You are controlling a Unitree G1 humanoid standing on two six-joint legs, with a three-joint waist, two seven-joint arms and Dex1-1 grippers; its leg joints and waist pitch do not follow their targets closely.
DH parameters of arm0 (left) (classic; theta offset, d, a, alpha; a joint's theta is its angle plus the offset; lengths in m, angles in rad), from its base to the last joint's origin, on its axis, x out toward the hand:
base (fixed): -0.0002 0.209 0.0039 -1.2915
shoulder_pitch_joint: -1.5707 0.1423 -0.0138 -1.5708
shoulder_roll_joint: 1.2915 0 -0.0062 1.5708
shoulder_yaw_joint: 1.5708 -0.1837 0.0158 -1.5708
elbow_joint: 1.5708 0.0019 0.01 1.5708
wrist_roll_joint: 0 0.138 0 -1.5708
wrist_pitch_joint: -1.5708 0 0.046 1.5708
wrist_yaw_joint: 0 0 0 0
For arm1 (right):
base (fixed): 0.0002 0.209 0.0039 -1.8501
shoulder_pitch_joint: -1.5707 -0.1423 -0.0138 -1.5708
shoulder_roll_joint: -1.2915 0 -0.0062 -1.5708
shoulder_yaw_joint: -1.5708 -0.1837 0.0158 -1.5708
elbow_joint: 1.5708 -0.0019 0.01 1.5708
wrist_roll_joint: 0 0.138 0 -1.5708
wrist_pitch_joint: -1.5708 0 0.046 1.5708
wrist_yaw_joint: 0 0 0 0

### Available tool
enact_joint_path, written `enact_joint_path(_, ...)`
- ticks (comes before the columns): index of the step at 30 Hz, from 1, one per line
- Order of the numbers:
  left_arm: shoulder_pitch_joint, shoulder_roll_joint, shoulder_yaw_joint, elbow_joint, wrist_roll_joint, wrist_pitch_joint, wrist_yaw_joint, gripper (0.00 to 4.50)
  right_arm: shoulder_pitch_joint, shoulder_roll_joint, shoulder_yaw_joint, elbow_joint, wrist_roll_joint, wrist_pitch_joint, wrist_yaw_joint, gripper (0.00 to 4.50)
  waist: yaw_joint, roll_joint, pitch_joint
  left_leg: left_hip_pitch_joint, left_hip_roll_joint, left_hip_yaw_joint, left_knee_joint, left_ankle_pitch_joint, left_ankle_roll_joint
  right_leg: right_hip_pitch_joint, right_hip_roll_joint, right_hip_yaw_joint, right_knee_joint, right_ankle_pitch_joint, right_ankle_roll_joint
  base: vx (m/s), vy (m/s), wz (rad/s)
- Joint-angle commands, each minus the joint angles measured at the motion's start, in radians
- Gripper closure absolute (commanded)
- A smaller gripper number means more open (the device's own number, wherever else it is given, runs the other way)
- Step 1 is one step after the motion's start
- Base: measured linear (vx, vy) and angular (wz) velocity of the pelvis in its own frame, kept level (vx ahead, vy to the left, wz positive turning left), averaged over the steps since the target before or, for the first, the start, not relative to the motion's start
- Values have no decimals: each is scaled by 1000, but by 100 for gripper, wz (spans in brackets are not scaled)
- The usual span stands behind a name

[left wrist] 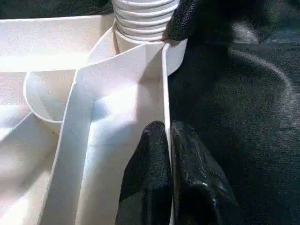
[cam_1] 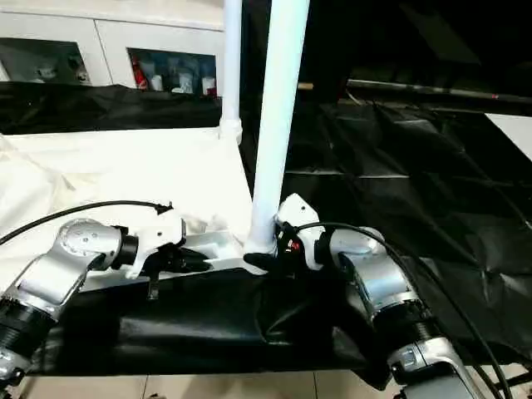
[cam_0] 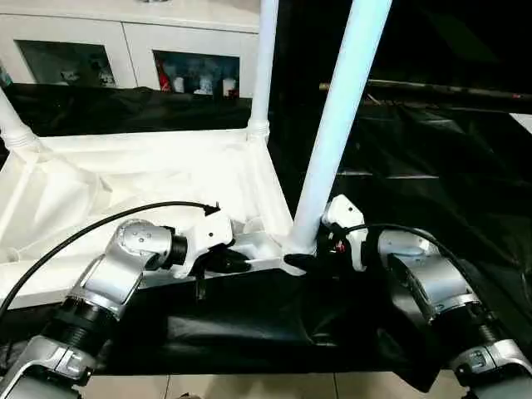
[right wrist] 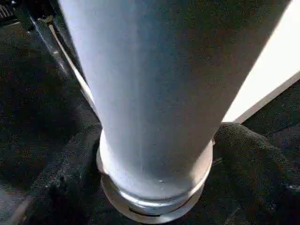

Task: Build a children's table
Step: Rotate leg to tighten

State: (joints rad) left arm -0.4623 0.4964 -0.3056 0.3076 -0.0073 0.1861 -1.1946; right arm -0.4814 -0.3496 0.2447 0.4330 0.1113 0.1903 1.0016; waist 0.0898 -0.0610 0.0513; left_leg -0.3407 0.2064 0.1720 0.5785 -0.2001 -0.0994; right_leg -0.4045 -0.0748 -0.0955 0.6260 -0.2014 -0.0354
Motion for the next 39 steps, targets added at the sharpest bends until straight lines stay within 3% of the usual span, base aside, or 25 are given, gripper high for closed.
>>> enact_joint_path(1,8,-14,-30,-36,-38,-5,-43,450,1,-5,-8,-29,4,13,2,97,2,1,-59,-7,27,-1,-58,-88,51,64,-72,65,-71,-130,-177,0,0,0)
enact_joint_path(9,13,-10,-25,-47,-38,10,-48,450,7,-2,-7,-34,11,24,9,160,2,0,-61,-7,27,-1,-57,-68,55,66,-71,65,-65,-92,-186,0,0,0)
enact_joint_path(14,13,-14,-24,-43,-35,11,-34,450,11,14,-24,-19,13,27,-22,173,2,1,-62,-7,27,-1,-56,-66,53,65,-71,65,-65,-91,-187,0,0,0)
enact_joint_path(16,1,-33,-19,-12,-11,8,23,450,4,43,-52,22,6,27,-102,176,0,1,-61,-7,27,-1,-56,-68,48,64,-71,65,-66,-97,-186,0,0,0)
enact_joint_path(19,-46,-103,-8,100,65,28,211,450,-21,123,-123,134,-16,38,-346,177,-2,1,-57,-3,24,-2,-60,-113,13,62,-73,64,-80,-207,-159,0,0,0)
enact_joint_path(21,-69,-149,1,148,75,47,282,450,-32,174,-166,183,-18,51,-496,177,-3,4,-55,-2,26,-6,-63,-149,-10,58,-75,63,-87,-288,-131,0,0,0)
enact_joint_path(25,-130,-259,26,238,76,121,427,450,-80,283,-239,293,4,58,-746,177,-6,8,-53,5,24,-6,-66,-191,-24,50,-76,65,-95,-339,-113,0,0,0)
enact_joint_path(26,-142,-277,31,255,78,131,452,450,-91,300,-249,315,3,51,-788,177,-5,5,-55,7,21,-6,-64,-198,-26,51,-76,63,-98,-364,-101,0,0,0)
enact_joint_path(27,-169,-314,37,296,87,145,501,450,-124,337,-269,374,-5,28,-891,177,-6,10,-55,5,21,-5,-64,-194,-27,47,-77,65,-99,-358,-99,0,0,0)
enact_joint_path(31,-191,-338,24,334,111,134,520,450,-164,369,-256,442,-25,-26,-920,177,-2,9,-61,-2,20,-5,-62,-165,-13,55,-74,64,-86,-250,-107,0,0,0)
enact_joint_path(34,-190,-335,16,334,111,123,491,450,-181,384,-230,464,-44,-83,-871,108,-2,9,-59,-3,21,-5,-64,-166,-4,55,-74,64,-86,-236,-113,0,0,0)
enact_joint_path(39,-176,-304,21,328,105,100,465,450,-198,378,-242,482,-31,-135,-820,73,-3,7,-57,-3,22,-6,-65,-198,4,54,-77,63,-94,-305,-102,0,0,0)
